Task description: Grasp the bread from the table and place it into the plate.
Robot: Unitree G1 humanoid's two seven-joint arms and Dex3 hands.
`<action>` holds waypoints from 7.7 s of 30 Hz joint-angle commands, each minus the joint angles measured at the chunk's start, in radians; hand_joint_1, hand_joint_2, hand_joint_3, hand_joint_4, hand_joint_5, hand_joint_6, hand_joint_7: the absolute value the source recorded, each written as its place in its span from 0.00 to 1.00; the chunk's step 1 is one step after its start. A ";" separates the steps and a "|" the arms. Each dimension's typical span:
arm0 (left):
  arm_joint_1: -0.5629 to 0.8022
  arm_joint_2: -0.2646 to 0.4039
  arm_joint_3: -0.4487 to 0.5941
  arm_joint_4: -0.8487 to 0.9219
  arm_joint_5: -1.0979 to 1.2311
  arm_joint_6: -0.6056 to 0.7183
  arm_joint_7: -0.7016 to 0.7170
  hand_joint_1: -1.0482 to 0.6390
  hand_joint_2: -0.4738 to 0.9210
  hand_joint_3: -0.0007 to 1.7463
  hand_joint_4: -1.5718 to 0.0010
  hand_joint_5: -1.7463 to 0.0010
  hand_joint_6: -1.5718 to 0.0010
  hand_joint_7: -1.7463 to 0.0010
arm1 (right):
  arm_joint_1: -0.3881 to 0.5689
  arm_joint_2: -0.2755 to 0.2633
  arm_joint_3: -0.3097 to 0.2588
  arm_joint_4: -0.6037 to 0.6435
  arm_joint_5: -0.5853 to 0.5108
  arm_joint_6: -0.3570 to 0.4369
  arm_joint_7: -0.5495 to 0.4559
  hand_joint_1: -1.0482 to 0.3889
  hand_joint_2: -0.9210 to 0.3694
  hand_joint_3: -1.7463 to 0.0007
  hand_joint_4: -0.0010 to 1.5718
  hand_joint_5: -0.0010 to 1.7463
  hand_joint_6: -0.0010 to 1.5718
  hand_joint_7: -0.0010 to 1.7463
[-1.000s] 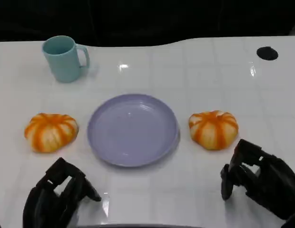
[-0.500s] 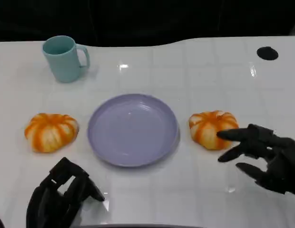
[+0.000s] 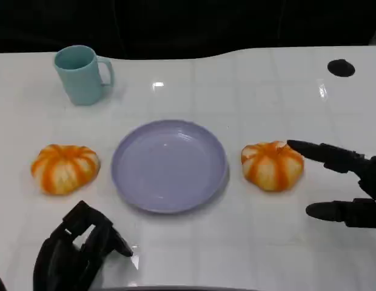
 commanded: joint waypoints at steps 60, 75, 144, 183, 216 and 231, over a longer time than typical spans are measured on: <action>0.023 0.008 0.009 -0.013 -0.015 -0.004 -0.011 0.31 1.00 0.14 0.62 0.00 0.68 0.15 | -0.607 0.129 0.705 0.807 -0.617 0.438 -0.684 0.37 0.03 1.00 0.17 0.00 0.15 0.00; 0.060 -0.006 -0.009 -0.073 -0.009 0.008 0.013 0.31 1.00 0.15 0.61 0.00 0.67 0.16 | -0.587 0.174 0.716 0.859 -0.571 0.418 -0.834 0.54 0.00 0.96 0.69 0.10 0.59 0.05; 0.034 -0.007 -0.008 -0.034 -0.007 0.000 0.007 0.32 1.00 0.16 0.61 0.00 0.67 0.16 | -0.755 0.509 0.661 0.873 -0.450 0.449 -0.881 0.63 0.01 0.89 0.54 1.00 0.48 0.78; 0.012 -0.010 -0.003 -0.012 -0.010 -0.002 0.009 0.31 1.00 0.15 0.61 0.00 0.67 0.16 | -0.661 0.386 0.561 0.719 -0.273 0.258 -0.478 0.09 0.00 0.68 0.04 0.02 0.05 0.01; 0.017 -0.008 -0.019 -0.031 0.002 0.002 0.023 0.31 1.00 0.16 0.61 0.00 0.67 0.14 | -0.012 0.300 0.059 0.145 0.740 0.350 0.434 0.30 0.00 0.78 0.34 1.00 0.33 0.82; 0.022 -0.009 -0.016 -0.037 -0.002 0.004 0.027 0.31 1.00 0.14 0.61 0.00 0.68 0.13 | 0.166 0.304 -0.045 -0.063 0.839 0.747 0.412 0.38 0.00 0.77 0.49 1.00 0.36 1.00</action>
